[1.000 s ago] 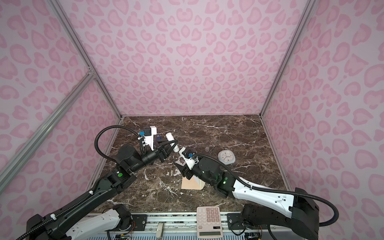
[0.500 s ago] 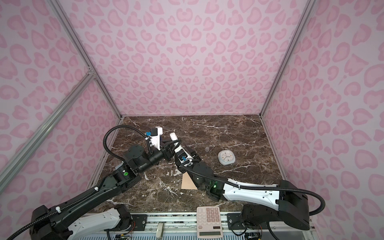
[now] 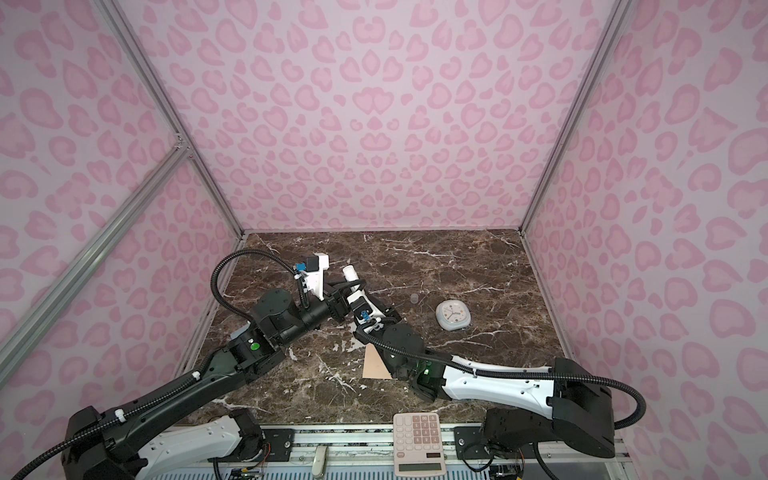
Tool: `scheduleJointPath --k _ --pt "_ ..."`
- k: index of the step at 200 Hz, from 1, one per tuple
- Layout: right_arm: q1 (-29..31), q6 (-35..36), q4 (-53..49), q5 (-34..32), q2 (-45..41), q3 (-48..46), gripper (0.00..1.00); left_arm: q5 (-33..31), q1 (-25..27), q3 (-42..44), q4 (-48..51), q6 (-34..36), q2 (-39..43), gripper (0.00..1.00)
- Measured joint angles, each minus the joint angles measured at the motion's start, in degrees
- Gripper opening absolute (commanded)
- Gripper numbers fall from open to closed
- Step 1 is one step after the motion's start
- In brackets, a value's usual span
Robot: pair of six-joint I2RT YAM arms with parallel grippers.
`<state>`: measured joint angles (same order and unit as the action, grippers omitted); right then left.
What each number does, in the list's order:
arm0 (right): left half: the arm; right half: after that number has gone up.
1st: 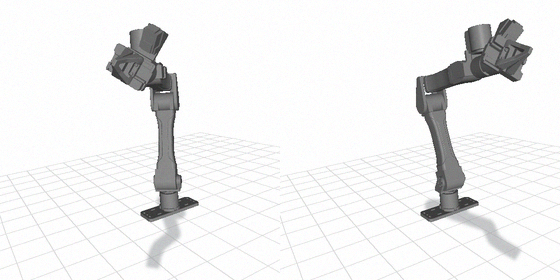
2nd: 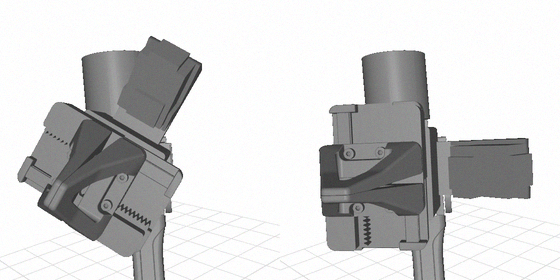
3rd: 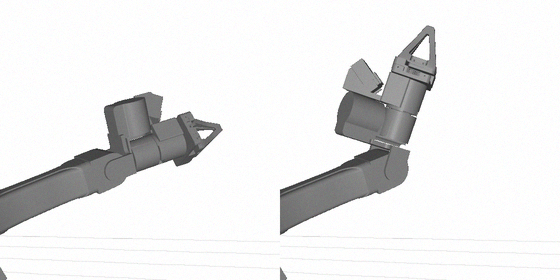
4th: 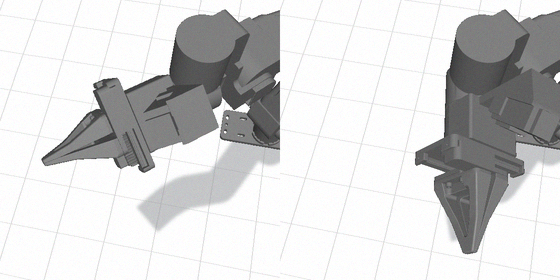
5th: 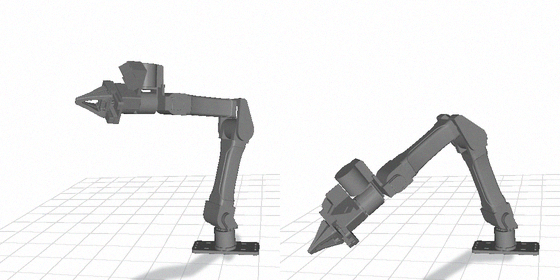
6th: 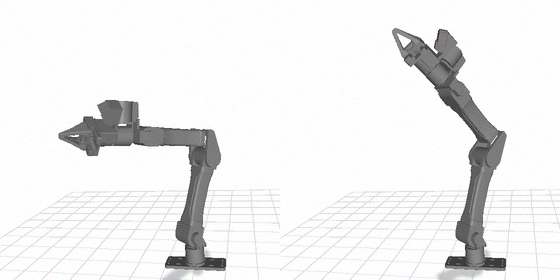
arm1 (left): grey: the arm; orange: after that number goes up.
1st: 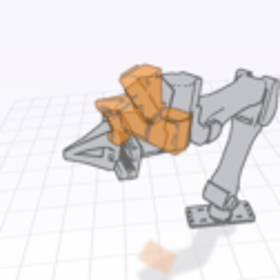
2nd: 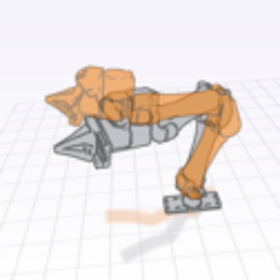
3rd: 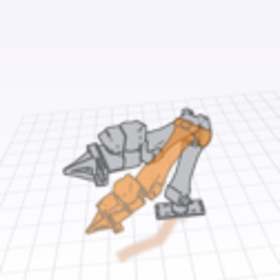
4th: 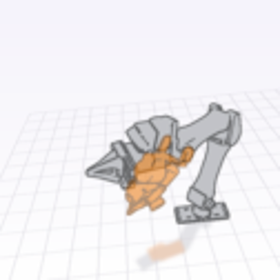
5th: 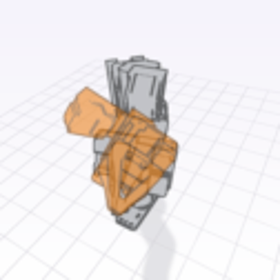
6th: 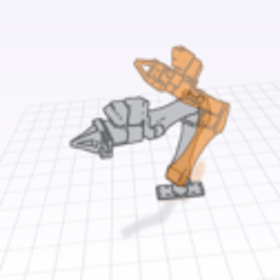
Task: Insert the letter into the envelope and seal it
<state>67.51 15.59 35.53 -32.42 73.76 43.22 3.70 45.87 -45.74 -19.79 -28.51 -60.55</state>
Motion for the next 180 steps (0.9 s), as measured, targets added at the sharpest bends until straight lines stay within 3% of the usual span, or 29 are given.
scheduleJointPath --k 65,90,116,180 --pt "0.0 -1.9 -0.81 -0.22 -1.14 0.04 0.1 1.79 -0.02 -0.07 -1.57 -0.26 -0.52 0.04" --pt "-0.98 -4.68 -3.72 3.08 -3.91 -0.48 0.07 5.33 -0.76 -0.07 -2.27 -0.24 -0.59 0.04" --pt "-3.34 -8.87 -8.37 12.13 -7.8 -0.81 0.07 13.0 -3.41 0.63 -4.72 -0.39 -0.68 0.04" --pt "-12.13 -21.07 -15.37 42.42 -14.05 -1.57 0.04 34.16 -8.48 2.27 -10.86 -1.01 -1.14 0.04"
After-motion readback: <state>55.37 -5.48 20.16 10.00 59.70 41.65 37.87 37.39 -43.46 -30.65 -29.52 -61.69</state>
